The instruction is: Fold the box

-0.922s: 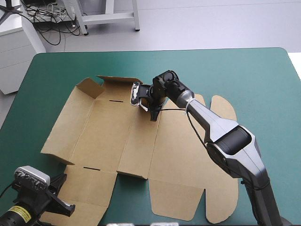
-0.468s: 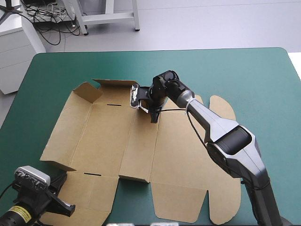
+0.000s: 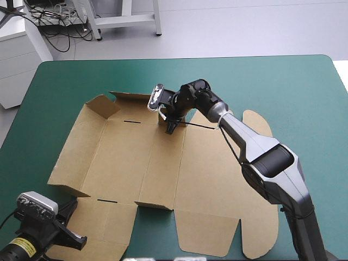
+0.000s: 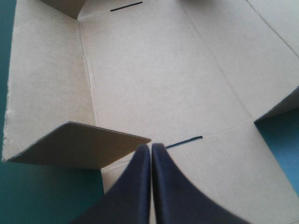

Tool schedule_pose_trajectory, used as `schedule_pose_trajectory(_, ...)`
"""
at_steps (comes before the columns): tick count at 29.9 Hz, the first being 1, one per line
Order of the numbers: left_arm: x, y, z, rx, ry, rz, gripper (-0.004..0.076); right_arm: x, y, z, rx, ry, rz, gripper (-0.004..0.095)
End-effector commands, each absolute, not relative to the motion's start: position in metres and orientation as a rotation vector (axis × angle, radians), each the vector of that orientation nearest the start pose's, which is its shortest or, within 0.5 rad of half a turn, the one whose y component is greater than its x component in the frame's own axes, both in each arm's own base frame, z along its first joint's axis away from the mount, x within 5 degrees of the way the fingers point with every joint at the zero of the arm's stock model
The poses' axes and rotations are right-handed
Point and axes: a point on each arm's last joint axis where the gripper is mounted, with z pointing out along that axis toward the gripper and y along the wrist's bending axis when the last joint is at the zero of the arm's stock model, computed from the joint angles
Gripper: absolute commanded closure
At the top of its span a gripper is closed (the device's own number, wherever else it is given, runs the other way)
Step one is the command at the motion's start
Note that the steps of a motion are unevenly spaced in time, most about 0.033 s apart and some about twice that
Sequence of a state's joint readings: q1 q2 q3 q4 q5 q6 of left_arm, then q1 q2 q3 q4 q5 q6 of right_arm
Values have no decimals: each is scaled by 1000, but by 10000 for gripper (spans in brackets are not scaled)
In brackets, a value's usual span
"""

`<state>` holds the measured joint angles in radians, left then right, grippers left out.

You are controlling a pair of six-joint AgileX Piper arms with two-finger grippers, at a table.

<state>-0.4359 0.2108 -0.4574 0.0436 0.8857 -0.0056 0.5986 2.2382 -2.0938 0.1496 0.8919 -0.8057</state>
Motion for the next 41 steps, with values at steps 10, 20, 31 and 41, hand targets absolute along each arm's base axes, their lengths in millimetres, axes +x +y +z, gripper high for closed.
schedule_pose_trajectory(10, 39, -16, 290, 444, 1993, -239, 734, 401, 130, 426, -976, 2030, 8, 469)
schedule_pose_trajectory(20, 40, -13, 290, 406, 1999, -217, 734, 325, 1, 483, -536, 2148, -119, 916)
schedule_pose_trajectory(31, 41, -13, 293, 379, 2006, -230, 734, 209, -19, 419, -285, 2429, -26, 923)
schedule_pose_trajectory(41, 89, -33, 356, 390, 2065, -176, 734, 139, -6, 360, -201, 2506, 57, 923)
